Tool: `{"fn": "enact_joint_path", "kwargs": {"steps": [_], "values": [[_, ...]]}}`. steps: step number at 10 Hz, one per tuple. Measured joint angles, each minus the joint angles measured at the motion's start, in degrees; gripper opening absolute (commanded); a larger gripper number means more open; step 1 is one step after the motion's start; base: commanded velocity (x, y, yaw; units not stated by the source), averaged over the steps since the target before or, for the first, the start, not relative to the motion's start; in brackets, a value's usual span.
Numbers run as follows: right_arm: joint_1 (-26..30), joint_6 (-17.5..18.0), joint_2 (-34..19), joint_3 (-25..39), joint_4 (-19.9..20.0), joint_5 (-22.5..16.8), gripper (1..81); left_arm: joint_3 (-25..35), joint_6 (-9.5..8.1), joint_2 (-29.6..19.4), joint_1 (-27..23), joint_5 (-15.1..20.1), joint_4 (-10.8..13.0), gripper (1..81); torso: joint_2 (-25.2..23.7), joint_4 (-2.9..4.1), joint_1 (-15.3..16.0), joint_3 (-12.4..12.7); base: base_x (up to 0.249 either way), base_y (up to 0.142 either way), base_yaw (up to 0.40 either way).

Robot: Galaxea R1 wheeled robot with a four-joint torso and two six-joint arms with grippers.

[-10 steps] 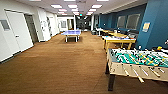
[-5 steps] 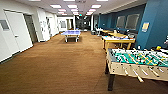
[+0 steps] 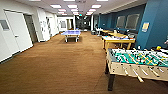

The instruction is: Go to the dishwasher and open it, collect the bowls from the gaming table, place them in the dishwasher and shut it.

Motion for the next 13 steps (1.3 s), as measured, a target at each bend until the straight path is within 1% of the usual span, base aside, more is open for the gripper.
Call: {"fn": "enact_joint_path", "kwargs": {"steps": [2,4,5,9,10,11,13], "values": [[-0.8,0.0,-0.4,0.0,0.0,0.2,81.1,0.0,-0.83,0.0,0.0,-0.2,0.0,81.1,0.0,0.00,0.0,0.0,0.000,0.000,0.000],[-0.8,-0.2,-2.1,1.6,-0.4,0.4,81.1,0.1,-1.05,0.0,0.0,-0.1,0.0,81.1,0.0,0.00,0.0,0.0,0.000,0.000,0.000],[-0.8,-0.2,-3.4,3.7,-0.6,0.4,81.1,0.1,-1.05,0.0,0.0,-0.1,0.0,81.1,0.0,0.00,0.0,0.0,0.000,0.000,0.000],[-0.8,-0.2,-10.4,20.0,-1.6,0.7,81.1,0.2,-1.05,-0.5,0.0,-0.1,-0.3,81.1,0.0,0.00,0.0,0.0,0.000,0.000,0.000],[-0.9,-0.2,-12.1,22.5,-1.7,0.9,81.1,0.2,-1.05,-0.5,0.0,-0.2,-0.3,81.1,0.0,0.00,0.0,0.0,0.000,0.000,0.000],[-1.2,-0.2,-13.0,23.7,-1.9,1.0,81.1,0.4,-1.05,-0.5,0.0,-0.2,-0.3,81.1,0.0,0.00,0.0,0.0,0.000,0.000,0.000],[-1.6,-0.2,-13.3,24.3,-2.1,1.3,81.1,0.5,-1.02,-0.5,0.0,-0.2,-0.3,81.1,0.0,0.00,0.0,0.0,0.000,0.000,0.000]]}}
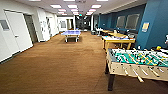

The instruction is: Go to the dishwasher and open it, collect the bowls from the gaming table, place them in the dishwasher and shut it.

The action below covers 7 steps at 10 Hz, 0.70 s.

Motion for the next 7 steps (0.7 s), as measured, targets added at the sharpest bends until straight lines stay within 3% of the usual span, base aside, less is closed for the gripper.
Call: {"fn": "enact_joint_path", "kwargs": {"steps": [2,7], "values": [[0.0,0.0,-0.5,-1.1,-0.1,0.3,81.1,0.0,0.00,0.0,0.0,0.0,0.0,81.1,0.0,0.00,0.0,0.0,0.000,0.000,0.000],[0.0,0.0,0.0,-1.7,-0.2,0.4,81.1,0.0,-0.02,0.0,0.6,-0.1,-0.2,81.1,0.0,0.00,0.0,0.0,0.082,0.000,0.000]]}}
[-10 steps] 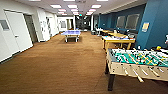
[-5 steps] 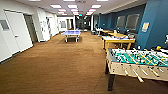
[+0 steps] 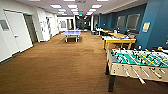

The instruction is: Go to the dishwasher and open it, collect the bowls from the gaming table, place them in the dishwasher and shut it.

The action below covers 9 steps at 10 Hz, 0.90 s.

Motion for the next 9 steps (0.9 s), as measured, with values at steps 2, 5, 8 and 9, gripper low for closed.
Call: {"fn": "enact_joint_path", "kwargs": {"steps": [2,5,8,9], "values": [[0.3,0.0,0.1,-0.3,0.0,0.2,81.1,0.0,0.02,0.0,-0.3,-0.5,0.0,81.1,0.0,0.00,0.0,0.0,0.104,0.000,0.000],[0.1,0.0,0.5,-0.3,-0.1,0.1,81.1,0.0,0.02,0.0,-0.1,-0.4,0.0,81.1,0.0,0.00,0.0,0.0,0.114,0.000,0.000],[0.1,0.0,0.5,-0.4,-0.1,0.1,81.1,0.0,0.02,0.0,-0.1,-0.5,0.0,81.1,0.0,0.00,0.0,0.0,0.116,0.000,0.000],[0.0,0.0,0.5,-0.5,-0.1,0.1,81.1,0.0,0.00,0.0,0.0,-0.4,0.0,81.1,0.0,0.00,0.0,0.0,0.116,0.000,0.000]]}}
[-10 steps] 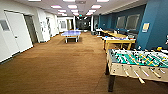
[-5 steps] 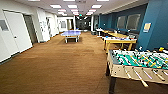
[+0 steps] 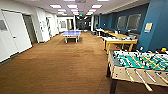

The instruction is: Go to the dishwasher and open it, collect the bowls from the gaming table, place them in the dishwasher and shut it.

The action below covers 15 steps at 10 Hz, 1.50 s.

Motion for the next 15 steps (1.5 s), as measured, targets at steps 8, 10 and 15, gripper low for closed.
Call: {"fn": "enact_joint_path", "kwargs": {"steps": [8,10,15], "values": [[0.0,0.0,0.2,-0.3,-0.4,0.0,81.1,0.0,0.02,0.0,0.0,0.0,0.0,81.1,0.0,0.00,0.0,0.0,0.114,0.000,0.000],[0.2,0.0,0.5,-0.3,-0.5,0.2,81.1,0.0,0.00,-0.2,0.0,-0.1,0.0,81.1,0.0,0.00,0.0,0.0,0.105,0.000,0.000],[-0.5,0.0,0.5,-0.6,-0.9,-0.1,81.1,0.2,0.00,0.0,0.8,0.2,0.0,81.1,0.0,0.00,-0.1,0.0,0.092,0.000,0.000]]}}
